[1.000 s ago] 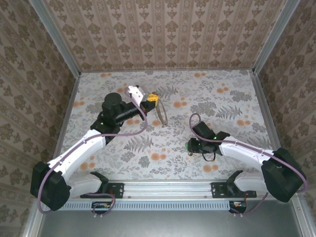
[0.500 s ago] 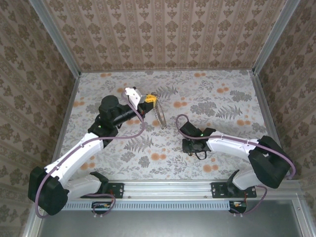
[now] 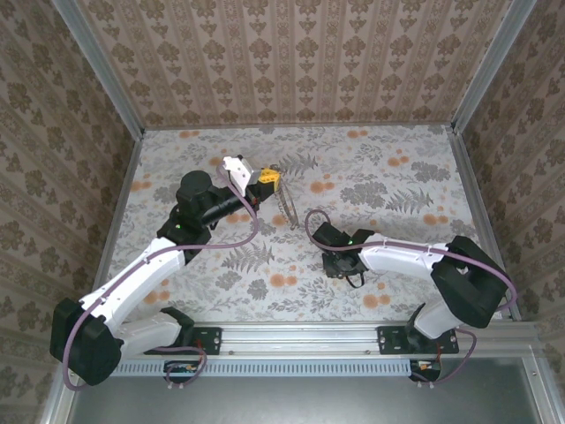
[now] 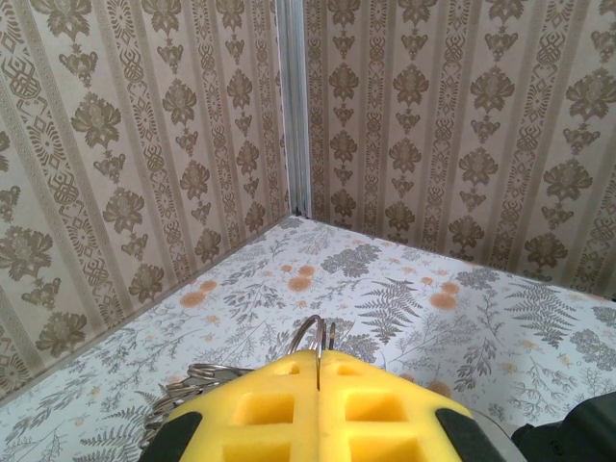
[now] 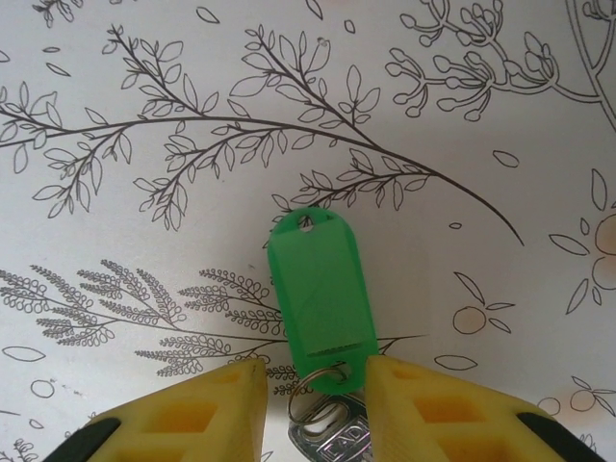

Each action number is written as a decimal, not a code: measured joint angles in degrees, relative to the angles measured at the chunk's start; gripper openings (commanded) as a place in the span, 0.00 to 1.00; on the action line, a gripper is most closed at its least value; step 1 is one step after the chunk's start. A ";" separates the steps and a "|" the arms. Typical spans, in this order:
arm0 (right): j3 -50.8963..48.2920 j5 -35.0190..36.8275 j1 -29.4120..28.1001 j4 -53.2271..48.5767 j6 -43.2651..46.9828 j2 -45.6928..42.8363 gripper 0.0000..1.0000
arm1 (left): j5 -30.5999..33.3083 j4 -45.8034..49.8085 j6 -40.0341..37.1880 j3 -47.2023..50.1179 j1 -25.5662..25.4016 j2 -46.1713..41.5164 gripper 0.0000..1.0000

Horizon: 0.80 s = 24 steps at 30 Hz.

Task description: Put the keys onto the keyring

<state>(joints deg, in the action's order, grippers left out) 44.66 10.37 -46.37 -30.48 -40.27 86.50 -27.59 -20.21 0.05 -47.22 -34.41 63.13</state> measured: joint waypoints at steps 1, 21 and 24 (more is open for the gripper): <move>0.02 0.00 -0.02 0.00 0.00 0.13 0.33 | 0.00 0.00 0.00 0.00 0.00 0.00 0.00; 0.24 1.05 -0.09 -0.37 0.04 0.87 0.28 | -0.04 -0.02 0.39 0.00 0.26 0.00 0.00; 0.24 1.29 -0.09 -1.01 0.02 0.59 0.28 | -0.17 -0.04 0.42 0.00 0.37 0.00 0.00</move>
<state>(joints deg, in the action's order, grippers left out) 44.91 11.66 -46.46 -31.48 -40.25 87.09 -27.77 -20.25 0.47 -47.22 -34.04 63.13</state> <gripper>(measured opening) 0.278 0.045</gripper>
